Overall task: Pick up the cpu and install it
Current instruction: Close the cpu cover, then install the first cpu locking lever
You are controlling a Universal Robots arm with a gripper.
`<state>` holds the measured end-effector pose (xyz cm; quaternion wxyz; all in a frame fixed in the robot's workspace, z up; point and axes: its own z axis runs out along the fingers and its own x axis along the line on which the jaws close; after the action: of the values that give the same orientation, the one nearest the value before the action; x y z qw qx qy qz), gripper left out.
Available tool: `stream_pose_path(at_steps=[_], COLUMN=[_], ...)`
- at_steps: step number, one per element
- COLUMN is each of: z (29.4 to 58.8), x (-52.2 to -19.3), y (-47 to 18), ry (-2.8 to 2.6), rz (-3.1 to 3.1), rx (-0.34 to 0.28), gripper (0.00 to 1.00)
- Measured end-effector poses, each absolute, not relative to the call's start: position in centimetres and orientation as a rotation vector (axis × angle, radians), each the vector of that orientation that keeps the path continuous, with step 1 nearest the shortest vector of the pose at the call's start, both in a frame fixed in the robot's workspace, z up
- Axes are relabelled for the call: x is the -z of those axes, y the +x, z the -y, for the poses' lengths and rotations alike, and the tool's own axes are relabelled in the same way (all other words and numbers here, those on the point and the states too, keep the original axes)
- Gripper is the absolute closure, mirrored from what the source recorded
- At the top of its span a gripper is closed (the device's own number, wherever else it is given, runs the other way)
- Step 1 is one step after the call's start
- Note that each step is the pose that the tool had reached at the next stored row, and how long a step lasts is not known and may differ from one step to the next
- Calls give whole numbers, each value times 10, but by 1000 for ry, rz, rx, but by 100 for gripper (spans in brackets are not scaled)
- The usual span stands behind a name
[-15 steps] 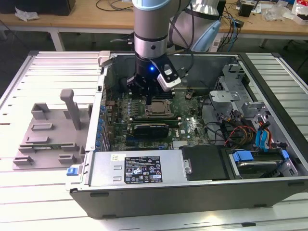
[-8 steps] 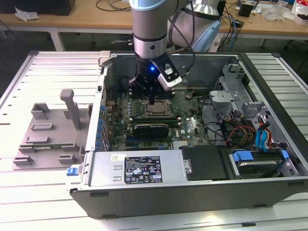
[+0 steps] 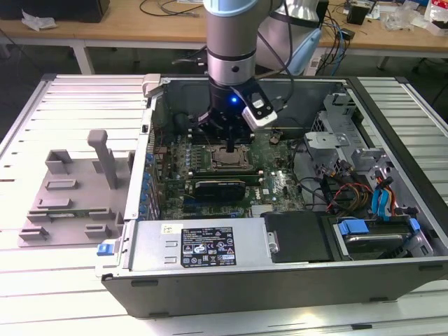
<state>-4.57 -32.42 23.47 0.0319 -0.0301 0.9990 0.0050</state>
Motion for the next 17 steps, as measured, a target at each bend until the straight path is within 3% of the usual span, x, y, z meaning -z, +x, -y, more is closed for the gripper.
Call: stream_pose_path(at_steps=[17], z=[324], x=[-244], y=[-44], ry=[-91], rz=[-3077], rx=[-3], gripper=[89])
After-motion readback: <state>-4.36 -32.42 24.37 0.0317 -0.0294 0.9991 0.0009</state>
